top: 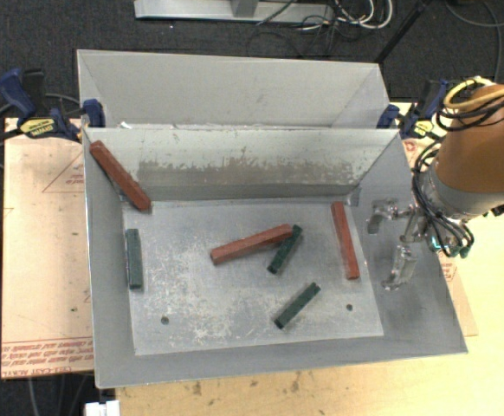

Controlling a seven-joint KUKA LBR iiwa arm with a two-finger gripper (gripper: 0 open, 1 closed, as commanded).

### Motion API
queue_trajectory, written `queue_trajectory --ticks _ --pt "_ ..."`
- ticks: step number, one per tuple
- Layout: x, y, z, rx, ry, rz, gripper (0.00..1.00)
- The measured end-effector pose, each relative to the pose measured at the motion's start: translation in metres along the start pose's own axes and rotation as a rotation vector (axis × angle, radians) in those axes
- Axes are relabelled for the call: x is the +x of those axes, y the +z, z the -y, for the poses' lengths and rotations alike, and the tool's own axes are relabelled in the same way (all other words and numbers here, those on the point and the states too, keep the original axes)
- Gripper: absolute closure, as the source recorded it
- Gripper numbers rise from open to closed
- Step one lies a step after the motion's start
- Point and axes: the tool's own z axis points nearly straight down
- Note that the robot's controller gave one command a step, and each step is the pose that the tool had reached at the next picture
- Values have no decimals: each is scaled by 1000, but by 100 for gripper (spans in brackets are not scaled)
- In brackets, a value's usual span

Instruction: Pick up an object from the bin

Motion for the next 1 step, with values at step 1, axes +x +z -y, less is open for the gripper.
queue_trajectory --ticks 1 --pt "24 97 -51 -2 -499 1 0"
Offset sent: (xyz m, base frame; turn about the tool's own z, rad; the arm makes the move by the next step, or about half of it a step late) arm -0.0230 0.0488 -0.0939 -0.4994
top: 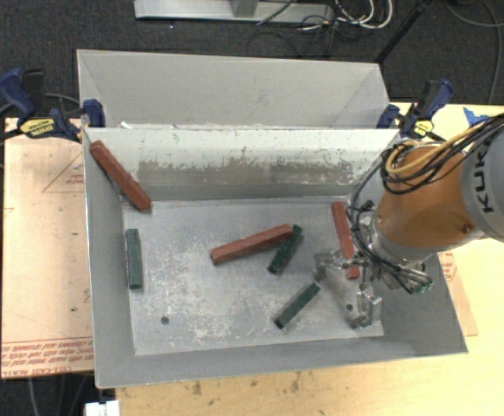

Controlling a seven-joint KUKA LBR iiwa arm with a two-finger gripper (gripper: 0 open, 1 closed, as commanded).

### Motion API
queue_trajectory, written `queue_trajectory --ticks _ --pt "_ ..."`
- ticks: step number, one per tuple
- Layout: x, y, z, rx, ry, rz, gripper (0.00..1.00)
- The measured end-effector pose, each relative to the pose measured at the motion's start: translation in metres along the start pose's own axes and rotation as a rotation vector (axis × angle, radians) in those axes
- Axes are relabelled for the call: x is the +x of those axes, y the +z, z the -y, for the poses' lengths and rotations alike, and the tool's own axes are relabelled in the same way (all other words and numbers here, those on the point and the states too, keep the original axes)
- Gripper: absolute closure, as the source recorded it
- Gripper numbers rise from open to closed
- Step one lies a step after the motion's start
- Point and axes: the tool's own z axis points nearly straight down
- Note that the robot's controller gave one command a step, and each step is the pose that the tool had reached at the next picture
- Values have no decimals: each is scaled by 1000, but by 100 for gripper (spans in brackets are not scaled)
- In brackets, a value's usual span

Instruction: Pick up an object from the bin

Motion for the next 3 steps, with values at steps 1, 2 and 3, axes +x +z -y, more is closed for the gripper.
queue_trajectory --ticks 1,2,3 --pt "-51 0 -59 3 24 8 0" --pt "-49 0 -55 6 29 5 100" --pt "-69 -172 -60 10 145 15 100"
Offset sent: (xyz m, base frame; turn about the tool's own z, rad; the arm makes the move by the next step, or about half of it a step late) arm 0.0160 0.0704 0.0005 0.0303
